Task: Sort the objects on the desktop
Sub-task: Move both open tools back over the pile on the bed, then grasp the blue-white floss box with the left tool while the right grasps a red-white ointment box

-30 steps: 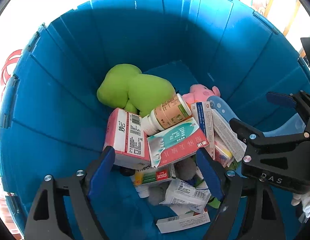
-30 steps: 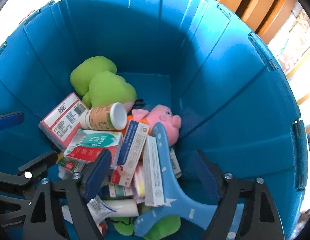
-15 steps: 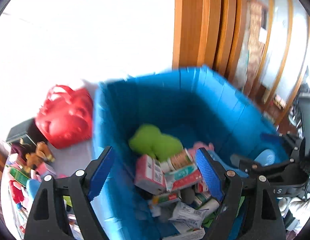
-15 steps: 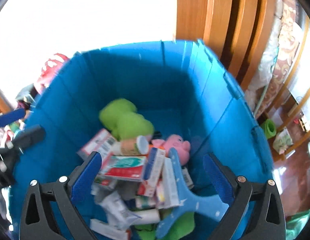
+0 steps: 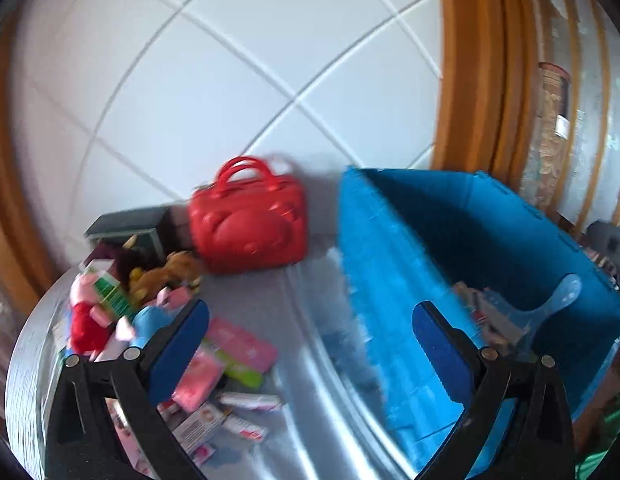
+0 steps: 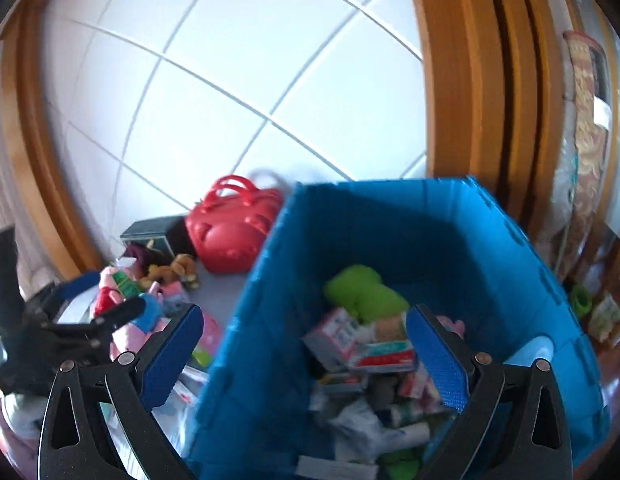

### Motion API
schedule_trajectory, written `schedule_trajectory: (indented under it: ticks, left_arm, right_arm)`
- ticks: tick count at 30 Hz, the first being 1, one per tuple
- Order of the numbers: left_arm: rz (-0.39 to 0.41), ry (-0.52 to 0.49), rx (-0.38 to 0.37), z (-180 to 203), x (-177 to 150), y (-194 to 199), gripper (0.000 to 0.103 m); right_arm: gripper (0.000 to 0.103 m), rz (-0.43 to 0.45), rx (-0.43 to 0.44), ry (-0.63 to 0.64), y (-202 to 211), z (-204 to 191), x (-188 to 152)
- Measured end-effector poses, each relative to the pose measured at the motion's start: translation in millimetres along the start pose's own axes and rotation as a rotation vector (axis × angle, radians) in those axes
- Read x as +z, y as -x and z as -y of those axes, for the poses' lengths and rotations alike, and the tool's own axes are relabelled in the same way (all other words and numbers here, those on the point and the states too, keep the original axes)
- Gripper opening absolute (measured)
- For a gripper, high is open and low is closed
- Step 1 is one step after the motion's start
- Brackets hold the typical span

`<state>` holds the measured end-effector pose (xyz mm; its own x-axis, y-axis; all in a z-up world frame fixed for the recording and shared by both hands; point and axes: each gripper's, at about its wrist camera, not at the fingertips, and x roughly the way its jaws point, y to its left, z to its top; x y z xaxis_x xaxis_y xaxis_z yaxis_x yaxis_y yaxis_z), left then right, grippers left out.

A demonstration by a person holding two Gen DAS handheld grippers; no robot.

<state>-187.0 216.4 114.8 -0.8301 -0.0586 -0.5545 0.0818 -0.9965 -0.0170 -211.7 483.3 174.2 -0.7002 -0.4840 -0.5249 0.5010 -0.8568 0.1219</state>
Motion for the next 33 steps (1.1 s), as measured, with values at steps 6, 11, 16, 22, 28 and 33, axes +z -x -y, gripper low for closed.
schedule_trajectory:
  ticks: [6,11,16,22,28,33]
  left_arm:
    - [-0.064,0.065,0.100,-100,-46,16,0.103]
    - [-0.144,0.141,0.195,-191,-88,12,0.103]
    - [-0.224,0.236,0.255,-283,-139,3,0.103]
    - [-0.321,0.238,0.242,-359,-198,-7,0.103]
    - [-0.408,0.200,0.181,-397,-238,-38,0.103]
    - [-0.466,0.061,0.113,-392,-253,-72,0.103]
  right_arm:
    - [0.103,0.038,0.093,0.021,-3,-74,-6]
    - [0.103,0.002,0.160,0.005,-27,-126,-19]
    - [0.103,-0.056,0.160,0.012,-55,-169,-44]
    - [0.103,-0.163,0.134,-0.035,-103,-187,-82]
    - [0.103,-0.276,0.099,-0.039,-152,-192,-124]
    - [0.103,-0.370,0.064,-0.062,-189,-192,-160]
